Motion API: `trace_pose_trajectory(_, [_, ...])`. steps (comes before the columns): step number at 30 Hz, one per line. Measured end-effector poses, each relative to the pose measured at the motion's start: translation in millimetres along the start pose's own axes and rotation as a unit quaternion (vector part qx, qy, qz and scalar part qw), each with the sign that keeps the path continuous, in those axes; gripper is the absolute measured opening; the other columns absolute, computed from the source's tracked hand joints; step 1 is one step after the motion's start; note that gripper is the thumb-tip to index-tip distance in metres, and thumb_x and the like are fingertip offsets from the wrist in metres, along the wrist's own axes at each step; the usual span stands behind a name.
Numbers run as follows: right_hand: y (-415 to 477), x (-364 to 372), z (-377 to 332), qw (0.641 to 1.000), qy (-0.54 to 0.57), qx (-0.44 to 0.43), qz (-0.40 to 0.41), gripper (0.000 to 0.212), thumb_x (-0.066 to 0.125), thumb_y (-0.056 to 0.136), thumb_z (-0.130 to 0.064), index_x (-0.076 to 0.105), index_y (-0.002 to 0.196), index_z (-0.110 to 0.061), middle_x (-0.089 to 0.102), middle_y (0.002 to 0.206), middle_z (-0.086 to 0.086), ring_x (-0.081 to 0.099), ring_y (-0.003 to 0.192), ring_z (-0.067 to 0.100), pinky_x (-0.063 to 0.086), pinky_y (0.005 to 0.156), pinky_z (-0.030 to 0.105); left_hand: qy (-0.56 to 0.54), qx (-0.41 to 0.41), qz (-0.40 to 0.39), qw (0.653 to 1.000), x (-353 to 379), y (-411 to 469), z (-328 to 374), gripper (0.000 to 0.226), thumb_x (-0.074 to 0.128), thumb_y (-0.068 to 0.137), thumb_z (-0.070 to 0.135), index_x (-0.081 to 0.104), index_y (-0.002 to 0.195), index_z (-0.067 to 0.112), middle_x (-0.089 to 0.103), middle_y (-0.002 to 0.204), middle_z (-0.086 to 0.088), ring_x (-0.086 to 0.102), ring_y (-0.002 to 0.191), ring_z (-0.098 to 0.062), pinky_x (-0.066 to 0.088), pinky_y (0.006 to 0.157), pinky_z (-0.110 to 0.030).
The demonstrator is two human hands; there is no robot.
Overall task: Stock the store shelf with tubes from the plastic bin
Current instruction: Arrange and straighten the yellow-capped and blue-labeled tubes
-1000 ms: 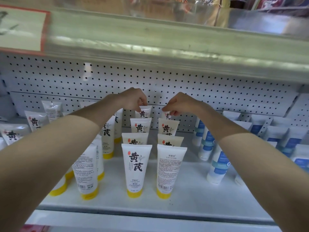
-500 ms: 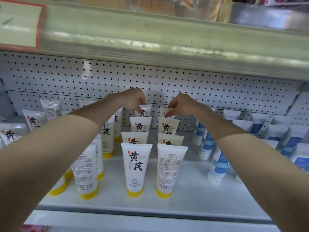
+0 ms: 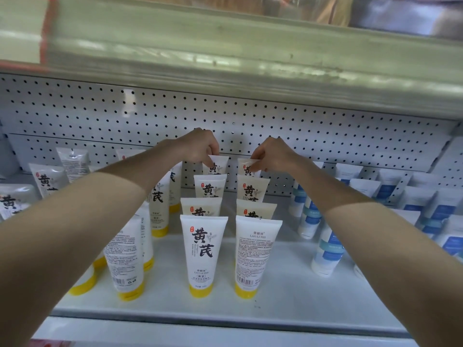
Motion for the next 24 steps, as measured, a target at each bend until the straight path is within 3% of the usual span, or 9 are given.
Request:
trace_pose_trajectory(10, [6.3, -0.4, 1.4, 1.000, -0.002, 0.009, 0.005, 0.032, 0.075, 0.076, -0.012, 0.070, 0.107, -0.007, 0.068, 0.107, 0.008, 0.048, 0.062, -0.002, 0.042, 0.069, 0.018, -0.002, 0.001, 0.009, 1.000, -1.2, 3.8, -3.0, 0.030, 0.075, 0.076, 0.013, 0.068, 0.105, 0.007, 0.065, 0.111, -0.010, 0.060, 0.106, -0.021, 0.049, 0.089, -0.034])
trace_pose_trajectory(13, [7.2, -0.9, 1.1, 1.000, -0.005, 0.011, 0.007, 0.034, 0.076, 0.076, -0.012, 0.069, 0.109, -0.007, 0.067, 0.110, 0.008, 0.048, 0.062, 0.000, 0.042, 0.064, 0.016, 0.002, 0.003, 0.009, 1.000, -0.5, 4.9, -4.0, 0.029, 0.076, 0.076, 0.013, 0.068, 0.104, 0.007, 0.066, 0.111, -0.010, 0.060, 0.107, -0.022, 0.049, 0.091, -0.036])
trace_pose_trajectory(17, [7.5, -0.7, 0.9, 1.000, -0.009, 0.015, 0.006, 0.034, 0.076, 0.076, -0.012, 0.069, 0.108, -0.006, 0.067, 0.110, 0.009, 0.051, 0.065, 0.004, 0.042, 0.076, 0.020, 0.001, 0.005, 0.011, 1.000, -0.1, 5.6, -4.5, 0.028, 0.076, 0.076, 0.012, 0.069, 0.103, 0.008, 0.066, 0.111, -0.009, 0.060, 0.107, -0.022, 0.050, 0.091, -0.037])
trace_pose_trajectory(24, [7.3, -0.2, -0.1, 1.000, -0.012, 0.016, 0.003, 0.033, 0.077, 0.076, -0.014, 0.070, 0.107, -0.007, 0.068, 0.107, 0.009, 0.054, 0.068, 0.008, 0.043, 0.075, 0.021, -0.005, 0.011, 0.012, 1.000, -0.4, 4.7, -2.5, 0.025, 0.075, 0.076, 0.010, 0.070, 0.101, 0.007, 0.068, 0.106, -0.010, 0.061, 0.104, -0.021, 0.050, 0.089, -0.035])
Point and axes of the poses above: each hand's wrist, its own y-axis towards the middle knuckle, its own x-axis out of the palm, z = x × y, the point moved 10 cm from there along y, towards the middle knuckle
